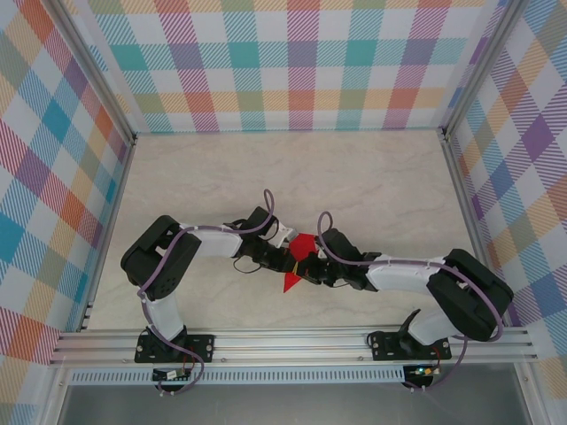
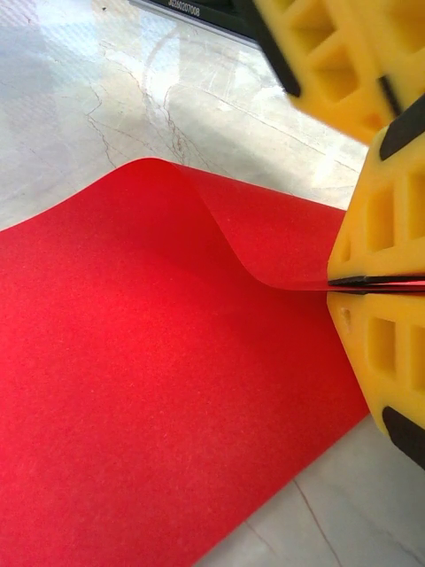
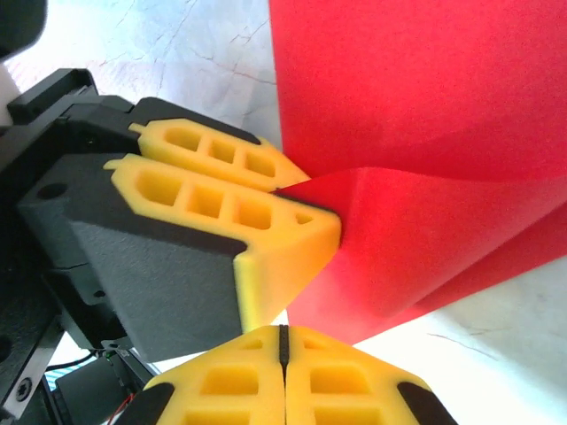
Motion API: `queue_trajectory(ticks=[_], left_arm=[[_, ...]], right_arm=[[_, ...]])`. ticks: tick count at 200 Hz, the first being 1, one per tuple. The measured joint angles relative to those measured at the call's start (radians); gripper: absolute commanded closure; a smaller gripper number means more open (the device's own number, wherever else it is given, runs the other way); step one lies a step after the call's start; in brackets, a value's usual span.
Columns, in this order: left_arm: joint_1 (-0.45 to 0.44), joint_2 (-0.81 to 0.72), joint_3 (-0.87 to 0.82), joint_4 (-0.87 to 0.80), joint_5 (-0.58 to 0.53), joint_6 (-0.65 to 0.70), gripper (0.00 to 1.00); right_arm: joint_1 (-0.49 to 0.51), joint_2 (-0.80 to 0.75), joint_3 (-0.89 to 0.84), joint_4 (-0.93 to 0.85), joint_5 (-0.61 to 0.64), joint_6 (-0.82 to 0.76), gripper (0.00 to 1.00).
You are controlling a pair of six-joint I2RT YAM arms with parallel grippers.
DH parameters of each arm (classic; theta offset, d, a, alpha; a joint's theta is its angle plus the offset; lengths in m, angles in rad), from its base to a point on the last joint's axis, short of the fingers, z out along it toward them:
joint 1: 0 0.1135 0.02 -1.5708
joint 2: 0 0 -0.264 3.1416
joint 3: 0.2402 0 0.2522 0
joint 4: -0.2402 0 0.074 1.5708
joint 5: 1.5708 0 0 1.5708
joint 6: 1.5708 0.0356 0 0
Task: Fold a paper plane with a square sheet of paper (pick it up from the middle)
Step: Third fold the triangle at the center of the table.
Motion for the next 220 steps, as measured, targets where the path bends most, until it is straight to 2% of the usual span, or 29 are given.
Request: queue_trajectory(ticks=[63,220], left_arm=[[0.0,0.0,0.0,-0.004,-0.002,0.008,0.88],[0.004,0.0,0.008,-0.031,-0.01,0.039,0.88]], right_arm=[[-0.014,0.045,0.0,0.05,-0.066,-0.01,0.95],[-0.027,0.146,-0.001,0.139,-0.126,-0.013,0.96]])
